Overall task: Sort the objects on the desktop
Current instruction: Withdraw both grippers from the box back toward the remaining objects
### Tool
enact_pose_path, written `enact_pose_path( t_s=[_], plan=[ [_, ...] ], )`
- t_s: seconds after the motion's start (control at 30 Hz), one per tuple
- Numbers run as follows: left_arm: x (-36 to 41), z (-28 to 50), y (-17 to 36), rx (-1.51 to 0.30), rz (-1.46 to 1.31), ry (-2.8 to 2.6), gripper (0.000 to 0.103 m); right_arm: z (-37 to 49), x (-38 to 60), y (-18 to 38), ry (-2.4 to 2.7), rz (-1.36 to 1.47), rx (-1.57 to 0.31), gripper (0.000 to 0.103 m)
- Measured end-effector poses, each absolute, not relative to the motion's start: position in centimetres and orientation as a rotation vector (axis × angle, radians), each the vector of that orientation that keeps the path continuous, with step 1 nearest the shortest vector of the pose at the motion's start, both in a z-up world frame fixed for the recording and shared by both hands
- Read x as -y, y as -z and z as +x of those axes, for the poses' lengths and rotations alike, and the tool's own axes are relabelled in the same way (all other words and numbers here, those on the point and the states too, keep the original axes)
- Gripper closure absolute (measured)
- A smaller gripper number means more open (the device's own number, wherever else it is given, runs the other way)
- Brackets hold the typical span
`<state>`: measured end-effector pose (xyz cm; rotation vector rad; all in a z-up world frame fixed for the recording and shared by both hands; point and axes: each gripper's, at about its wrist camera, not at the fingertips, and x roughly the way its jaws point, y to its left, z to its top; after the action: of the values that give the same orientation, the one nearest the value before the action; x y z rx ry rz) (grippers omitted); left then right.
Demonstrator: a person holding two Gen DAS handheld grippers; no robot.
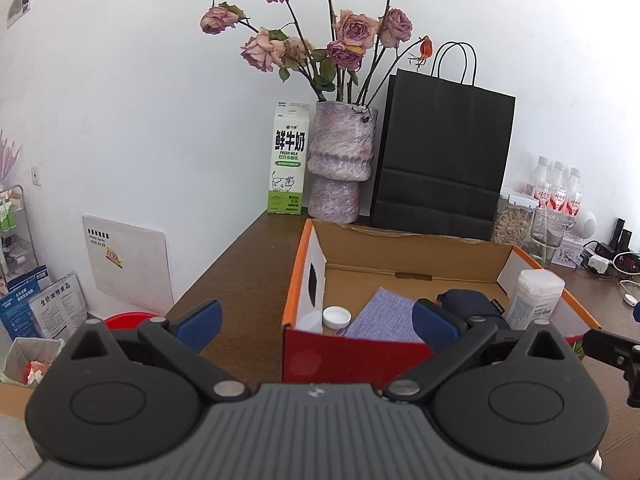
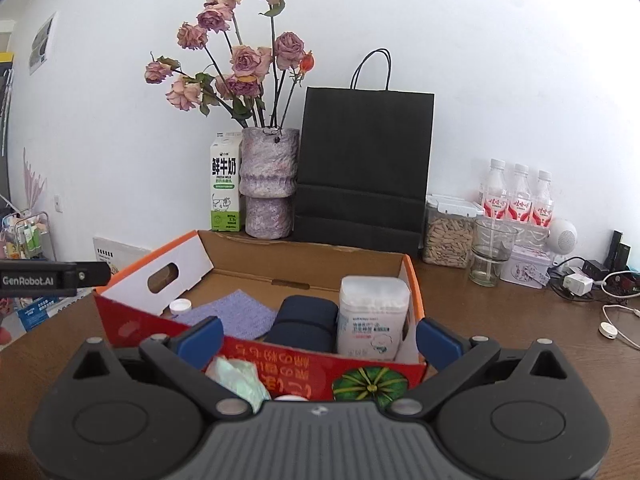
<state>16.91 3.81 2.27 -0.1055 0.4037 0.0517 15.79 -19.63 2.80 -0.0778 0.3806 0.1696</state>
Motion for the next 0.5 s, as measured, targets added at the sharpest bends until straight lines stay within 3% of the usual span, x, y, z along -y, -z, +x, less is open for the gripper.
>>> enact_pose_path(
  t_s=[0.5],
  plan=[
    [-6.1,10.9,1.4,-0.517,0.000,-0.108,0.000,8.8,23.0,1.6,-0.143,-0.080,-0.512,0.000]
  ],
)
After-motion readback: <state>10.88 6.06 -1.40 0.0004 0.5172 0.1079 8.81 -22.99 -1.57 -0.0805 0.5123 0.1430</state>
